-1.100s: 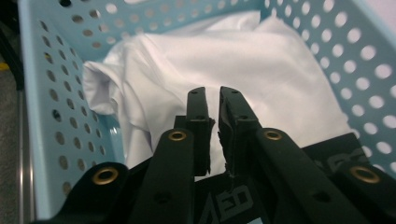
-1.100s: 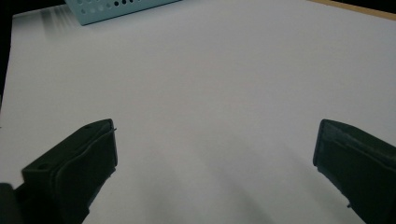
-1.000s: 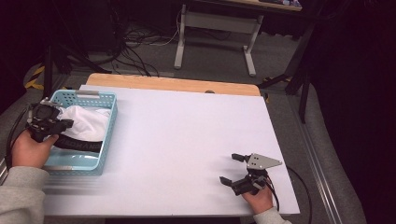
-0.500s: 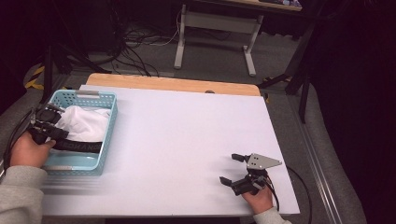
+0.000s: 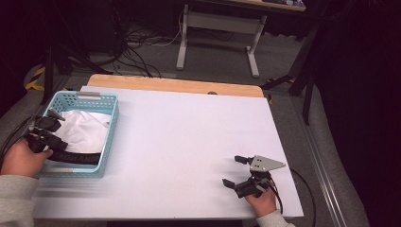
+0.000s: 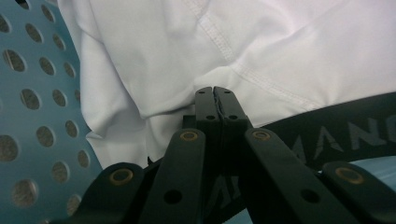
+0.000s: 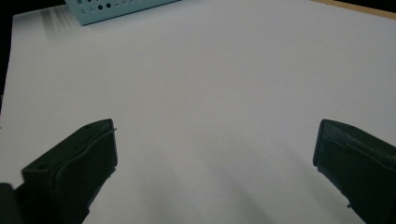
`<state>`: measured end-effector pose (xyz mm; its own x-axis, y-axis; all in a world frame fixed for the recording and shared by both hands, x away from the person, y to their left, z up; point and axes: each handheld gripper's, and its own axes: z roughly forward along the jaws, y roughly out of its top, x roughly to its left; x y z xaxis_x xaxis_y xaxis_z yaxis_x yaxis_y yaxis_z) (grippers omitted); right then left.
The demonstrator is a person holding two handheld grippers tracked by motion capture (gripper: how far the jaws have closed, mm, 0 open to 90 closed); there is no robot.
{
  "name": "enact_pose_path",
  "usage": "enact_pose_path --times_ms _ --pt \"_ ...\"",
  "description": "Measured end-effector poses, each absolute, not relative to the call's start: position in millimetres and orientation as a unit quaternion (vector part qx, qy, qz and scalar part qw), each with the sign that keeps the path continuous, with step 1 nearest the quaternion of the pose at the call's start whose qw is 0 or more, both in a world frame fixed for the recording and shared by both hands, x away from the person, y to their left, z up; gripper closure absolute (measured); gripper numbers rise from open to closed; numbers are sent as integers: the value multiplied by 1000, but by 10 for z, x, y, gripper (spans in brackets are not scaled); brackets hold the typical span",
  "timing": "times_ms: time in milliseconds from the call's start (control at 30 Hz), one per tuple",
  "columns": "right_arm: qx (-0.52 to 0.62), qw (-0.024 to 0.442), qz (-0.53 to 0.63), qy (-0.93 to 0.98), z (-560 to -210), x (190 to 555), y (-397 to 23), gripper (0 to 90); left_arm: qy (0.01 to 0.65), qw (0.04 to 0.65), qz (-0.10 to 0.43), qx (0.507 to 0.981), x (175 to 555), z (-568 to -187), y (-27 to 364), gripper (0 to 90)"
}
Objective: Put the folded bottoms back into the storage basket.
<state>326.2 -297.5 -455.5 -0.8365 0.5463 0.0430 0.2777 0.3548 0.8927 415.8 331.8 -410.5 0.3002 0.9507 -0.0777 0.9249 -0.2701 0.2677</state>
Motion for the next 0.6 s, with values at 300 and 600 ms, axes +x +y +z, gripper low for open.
enact_pose_path --times_ms 300,600 --pt "254 133 509 812 -4553 3264 -2977 4 568 217 87 789 4058 -3864 3235 706" --pt "253 133 509 812 -4551 3258 -2978 4 530 297 118 785 3904 -3598 3065 529"
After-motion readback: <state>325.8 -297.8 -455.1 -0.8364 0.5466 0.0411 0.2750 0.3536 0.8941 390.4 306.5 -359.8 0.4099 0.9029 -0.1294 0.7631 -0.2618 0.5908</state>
